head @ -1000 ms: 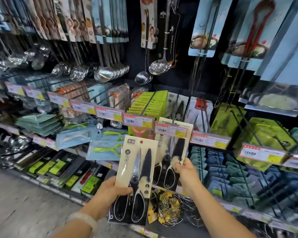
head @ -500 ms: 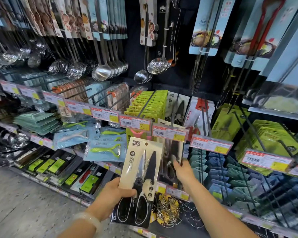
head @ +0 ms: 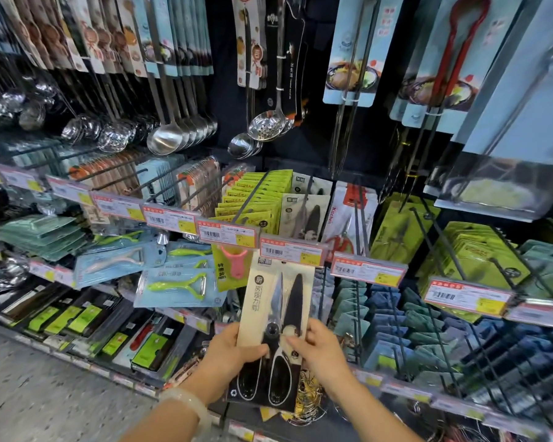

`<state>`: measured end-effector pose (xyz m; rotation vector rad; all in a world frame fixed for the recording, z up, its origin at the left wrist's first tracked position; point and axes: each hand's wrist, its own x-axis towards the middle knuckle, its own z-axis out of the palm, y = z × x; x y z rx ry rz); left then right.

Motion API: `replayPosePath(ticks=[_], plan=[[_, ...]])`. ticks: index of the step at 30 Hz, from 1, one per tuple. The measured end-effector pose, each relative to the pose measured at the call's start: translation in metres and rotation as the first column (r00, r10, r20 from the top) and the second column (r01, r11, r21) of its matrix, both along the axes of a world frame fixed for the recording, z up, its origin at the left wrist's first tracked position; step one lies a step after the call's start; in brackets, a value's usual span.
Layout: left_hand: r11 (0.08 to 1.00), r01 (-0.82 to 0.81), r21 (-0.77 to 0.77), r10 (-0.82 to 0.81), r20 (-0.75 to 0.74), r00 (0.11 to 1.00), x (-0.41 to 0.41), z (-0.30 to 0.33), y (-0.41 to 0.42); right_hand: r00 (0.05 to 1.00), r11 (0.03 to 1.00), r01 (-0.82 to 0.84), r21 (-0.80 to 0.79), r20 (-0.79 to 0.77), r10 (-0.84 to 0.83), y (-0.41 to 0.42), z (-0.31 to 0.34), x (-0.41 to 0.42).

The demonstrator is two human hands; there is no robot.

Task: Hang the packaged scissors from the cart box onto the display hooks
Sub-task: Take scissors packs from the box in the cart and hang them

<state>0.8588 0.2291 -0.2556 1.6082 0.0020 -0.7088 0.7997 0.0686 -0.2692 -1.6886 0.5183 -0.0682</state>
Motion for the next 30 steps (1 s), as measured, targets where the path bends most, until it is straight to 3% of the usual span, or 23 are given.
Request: replayPosePath(ticks=[8,23,30], plan=[[0.999,-0.041,0.014,0.039,0.146,0.989,0.005,0.003,-0.018,0.991,0.997,-0.058,-0.045,0.116,0.063,-0.017,0.020,0.001],[0.998,0.031,0.057,-0.041,0.187,0.981,0.033,0.001,-0.028,0.984,0.999,-0.028,-0.033,0.174,0.033,-0.025,0.017,0.022],[0.989,0.076,0.126,-0.096,0.164,0.982,0.032,-0.007,-0.033,0.992,0.997,-0.013,-0.069,0.122,0.022,-0.028,0.006,0.022]])
